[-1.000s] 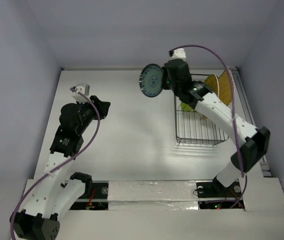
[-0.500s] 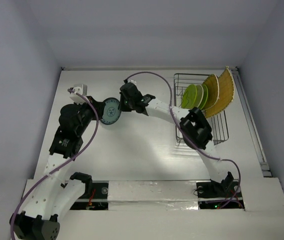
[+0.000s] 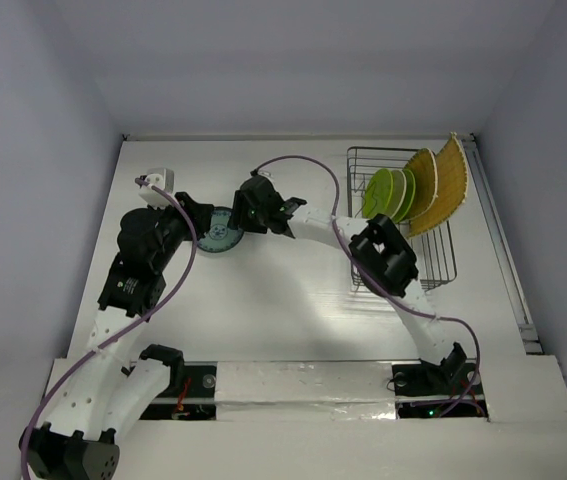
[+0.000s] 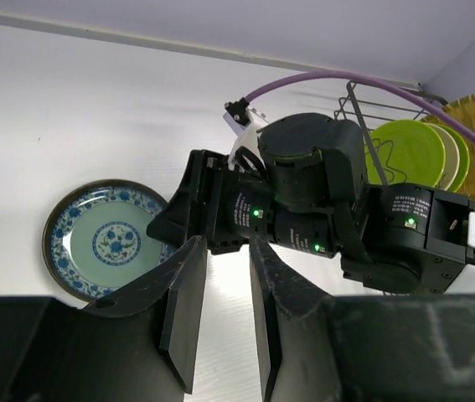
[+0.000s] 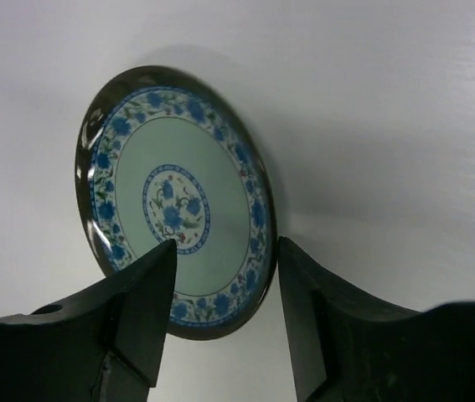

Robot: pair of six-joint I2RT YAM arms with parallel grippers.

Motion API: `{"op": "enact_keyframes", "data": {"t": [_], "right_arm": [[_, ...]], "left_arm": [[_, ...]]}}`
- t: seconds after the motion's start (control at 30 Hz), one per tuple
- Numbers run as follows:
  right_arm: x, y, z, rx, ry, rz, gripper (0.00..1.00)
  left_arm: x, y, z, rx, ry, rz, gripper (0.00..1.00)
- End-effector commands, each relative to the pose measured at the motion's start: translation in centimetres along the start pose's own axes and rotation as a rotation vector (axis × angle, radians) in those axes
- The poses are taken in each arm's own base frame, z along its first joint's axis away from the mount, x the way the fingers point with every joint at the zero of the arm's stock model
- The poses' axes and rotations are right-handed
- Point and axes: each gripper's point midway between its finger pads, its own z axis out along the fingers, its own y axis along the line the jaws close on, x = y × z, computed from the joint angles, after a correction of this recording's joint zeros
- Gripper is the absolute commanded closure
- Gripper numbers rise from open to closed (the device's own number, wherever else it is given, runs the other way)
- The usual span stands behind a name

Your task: Unload the plates from the dish rack

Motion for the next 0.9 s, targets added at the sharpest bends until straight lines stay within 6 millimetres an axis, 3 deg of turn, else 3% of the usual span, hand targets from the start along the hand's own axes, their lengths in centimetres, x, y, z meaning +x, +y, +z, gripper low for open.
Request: {"op": "enact_keyframes", "data": {"t": [0.0,0.07,0.13,0.2,0.23,0.3,0.33,0.37,0.4,0.43,0.47,0.57,0.63,0.67,0.7,0.73,0.8,0.87], "right_arm": [[-4.5,3.9,-4.2,-0.096,-0.112,-0.004,0.39],[-5.3,3.6,-5.5,-0.077,-0.143,-0.042,0.31],[-7.8,4.3,-8.7,-0.072,-0.212,-0.098,0.27],[-9.5,2.6,-10.8,0.032,-0.287,-0.134,0.27],[-11.6,2.9,-13.9,0.046,-0.355,-0.166,0.34],[-13.8,0.8,-16.9,0.146,-0.450,-0.183,0.54],[-14.1,-1.8,-17.6,0.211,-0.453,-0.210,0.81],[-15.7,-2.4,-20.5,0.222,-0.500,-0.201,0.94],[-16.2,-4.1,-21.8,0.276,-0.515,-0.200,1.00],[-16.2,-7.1,-22.4,0.350,-0.508,-0.220,1.00],[-17.3,-8.0,-24.8,0.379,-0.553,-0.213,1.00],[-17.7,-13.6,-27.5,0.551,-0.550,-0.208,1.00],[-18.0,-15.9,-29.4,0.612,-0.562,-0.198,0.97],[-18.0,-18.3,-29.8,0.661,-0.551,-0.182,0.93],[-18.1,-19.2,-30.4,0.671,-0.551,-0.171,0.85],[-18.0,-20.0,-30.7,0.686,-0.545,-0.173,0.68],[-17.9,-22.2,-30.9,0.719,-0.520,-0.160,0.59],[-17.8,-23.5,-30.8,0.744,-0.504,-0.157,0.57]], "left_arm": [[-1.3,-0.8,-0.4,0.033,-0.047,0.005,0.75],[-1.2,-0.8,-0.3,0.033,-0.046,0.005,0.74],[-1.2,-0.8,-0.4,0.033,-0.046,0.005,0.74],[-1.2,-0.8,-0.3,0.035,-0.043,0.005,0.73],[-1.1,-0.8,-0.3,0.036,-0.041,0.005,0.73],[-1.2,-0.8,-0.3,0.035,-0.043,0.007,0.73],[-1.2,-0.9,-0.3,0.038,-0.044,0.007,0.74],[-1.1,-0.9,-0.4,0.040,-0.043,0.007,0.75],[-1.2,-1.0,-0.4,0.044,-0.045,0.007,0.76],[-1.2,-1.0,-0.4,0.045,-0.044,0.006,0.80],[-1.1,-1.0,-0.3,0.046,-0.042,0.006,0.84],[-1.0,-1.0,-0.2,0.049,-0.036,0.004,0.96],[-1.0,-1.0,-0.2,0.044,-0.036,0.002,1.00],[-1.1,-1.0,-0.2,0.043,-0.038,0.002,1.00],[-1.0,-0.9,-0.2,0.042,-0.037,0.002,1.00],[-1.0,-0.9,-0.1,0.043,-0.035,0.003,1.00],[-0.9,-1.0,-0.1,0.047,-0.033,0.002,0.98],[-0.8,-1.1,0.0,0.051,-0.029,0.002,0.89]]}}
